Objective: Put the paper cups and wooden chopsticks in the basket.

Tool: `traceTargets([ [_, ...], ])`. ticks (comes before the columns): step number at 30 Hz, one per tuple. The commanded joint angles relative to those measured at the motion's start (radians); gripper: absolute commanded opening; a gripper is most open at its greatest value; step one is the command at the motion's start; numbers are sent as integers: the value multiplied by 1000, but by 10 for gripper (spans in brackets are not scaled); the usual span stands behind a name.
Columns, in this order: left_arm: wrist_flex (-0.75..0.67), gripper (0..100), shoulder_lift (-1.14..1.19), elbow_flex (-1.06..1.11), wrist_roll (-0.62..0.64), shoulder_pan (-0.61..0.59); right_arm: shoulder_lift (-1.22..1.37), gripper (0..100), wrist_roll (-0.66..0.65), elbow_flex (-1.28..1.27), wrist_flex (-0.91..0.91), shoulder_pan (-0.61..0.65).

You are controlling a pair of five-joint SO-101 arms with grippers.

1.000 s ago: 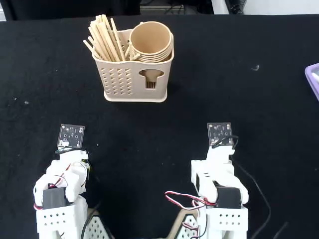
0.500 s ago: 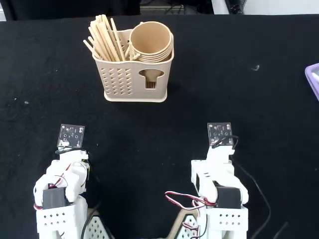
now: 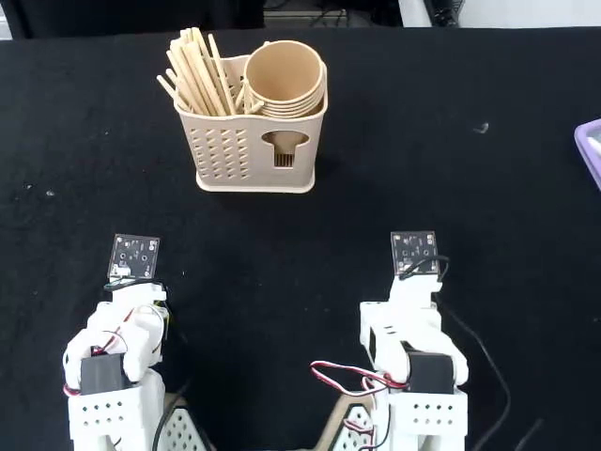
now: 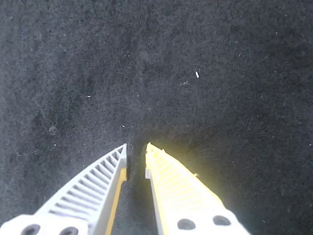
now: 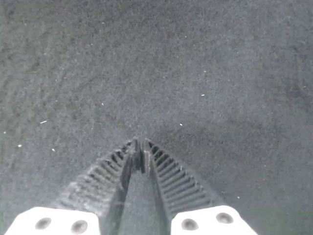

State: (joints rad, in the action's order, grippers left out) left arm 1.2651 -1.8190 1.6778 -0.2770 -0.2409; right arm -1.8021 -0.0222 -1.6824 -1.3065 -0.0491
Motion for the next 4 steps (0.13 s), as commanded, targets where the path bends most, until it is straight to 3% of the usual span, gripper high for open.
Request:
traceTargets([
  [1,5,75,-5,22,0,10,-93,11,5,-2,0,-17],
  [4,5,75,-5,22,0,10,-93,11,5,-2,0,-17],
])
